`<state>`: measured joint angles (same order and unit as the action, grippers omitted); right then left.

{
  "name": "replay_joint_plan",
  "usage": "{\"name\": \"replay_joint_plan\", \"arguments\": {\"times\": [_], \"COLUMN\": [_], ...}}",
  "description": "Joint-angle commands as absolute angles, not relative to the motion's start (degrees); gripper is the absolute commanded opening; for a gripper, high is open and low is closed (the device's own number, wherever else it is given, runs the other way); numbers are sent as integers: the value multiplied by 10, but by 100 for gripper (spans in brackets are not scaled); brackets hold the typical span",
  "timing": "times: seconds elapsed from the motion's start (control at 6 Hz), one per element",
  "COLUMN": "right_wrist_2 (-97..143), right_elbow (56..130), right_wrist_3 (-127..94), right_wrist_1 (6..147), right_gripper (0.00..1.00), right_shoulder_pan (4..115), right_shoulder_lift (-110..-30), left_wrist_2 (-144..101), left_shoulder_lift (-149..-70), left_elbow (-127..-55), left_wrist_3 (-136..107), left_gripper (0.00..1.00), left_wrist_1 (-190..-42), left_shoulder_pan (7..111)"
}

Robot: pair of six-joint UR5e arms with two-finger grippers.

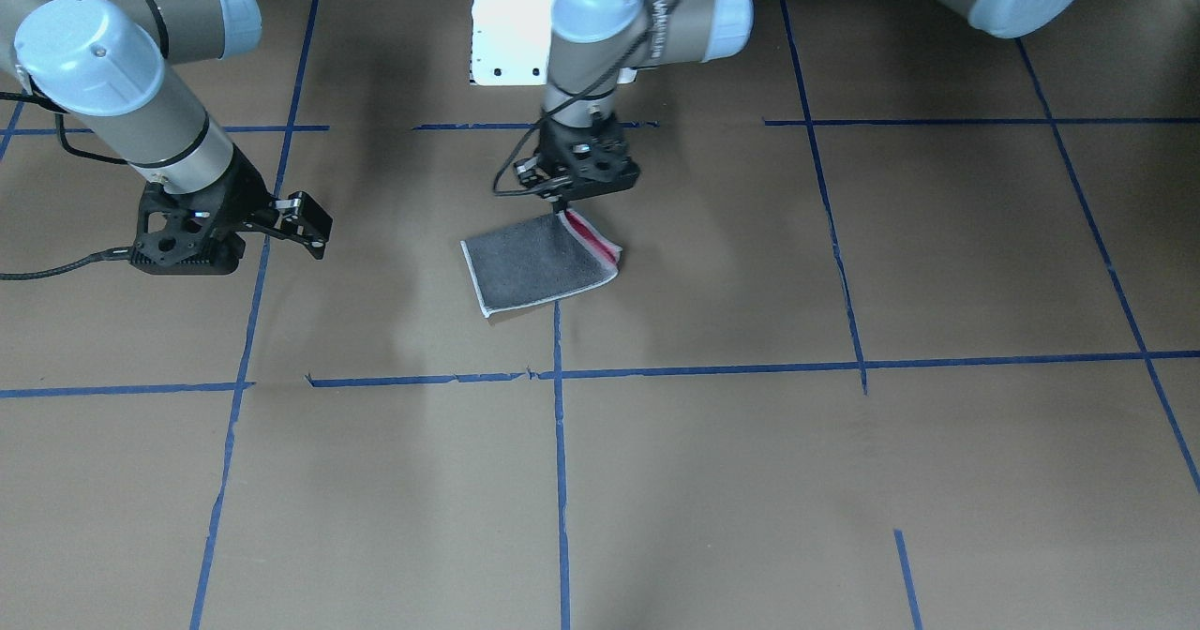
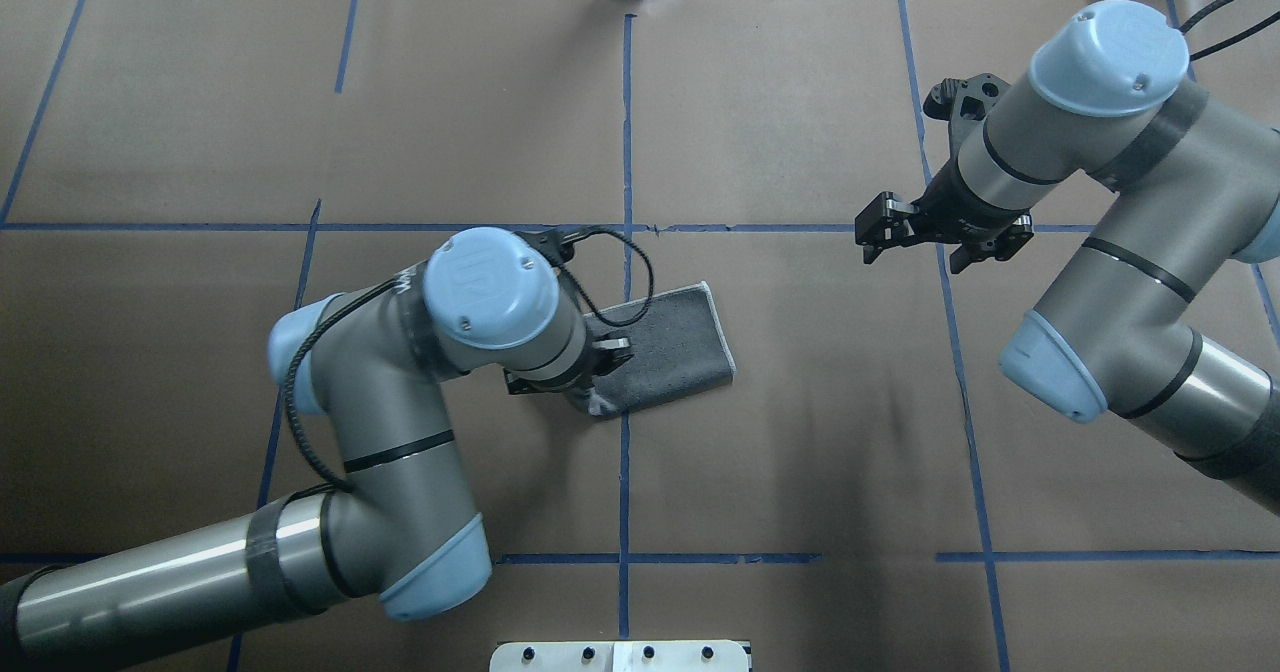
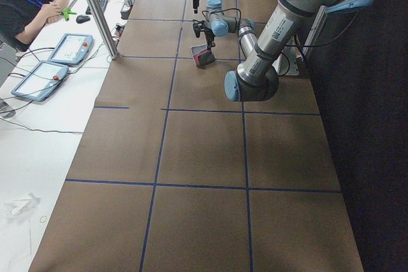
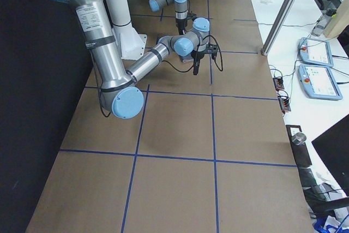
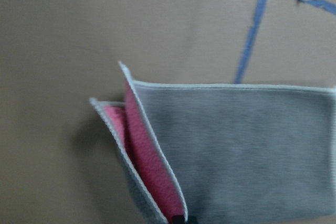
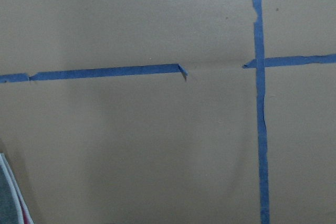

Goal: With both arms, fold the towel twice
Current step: 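Fold the held strip end over toward the other end with the left gripper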

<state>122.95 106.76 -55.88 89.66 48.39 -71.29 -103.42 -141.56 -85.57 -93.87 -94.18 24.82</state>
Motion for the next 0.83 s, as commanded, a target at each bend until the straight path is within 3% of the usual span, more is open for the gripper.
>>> {"name": "replay_joint_plan", "arguments": {"times": [0.0,0.33,0.5,0.67], "right_wrist_2": [1230,1230,1230,1230], "right_elbow": [1069,1069,1069,1069], "right_wrist_3": [-532,-523,-524,-524], "right_wrist_1": [895,895,895,895], "right_gripper": [100,100,100,100], "right_shoulder_pan": [490,495,495,495], "right_shoulder_lift": [-723,-726,-726,-726], "left_wrist_2": [-1019,-1020,-1020,-1020], "left_shoulder_lift": [-1517,-1555,-1567,-1560], "left_elbow": [-728,-675,-657,-657], "left_wrist_3": [-958,-954,-954,-934], "left_gripper": [0,0,17,99], "left_wrist_1": [-948,-951,-962,-985], "left_shoulder_pan": [247,246,246,247]}}
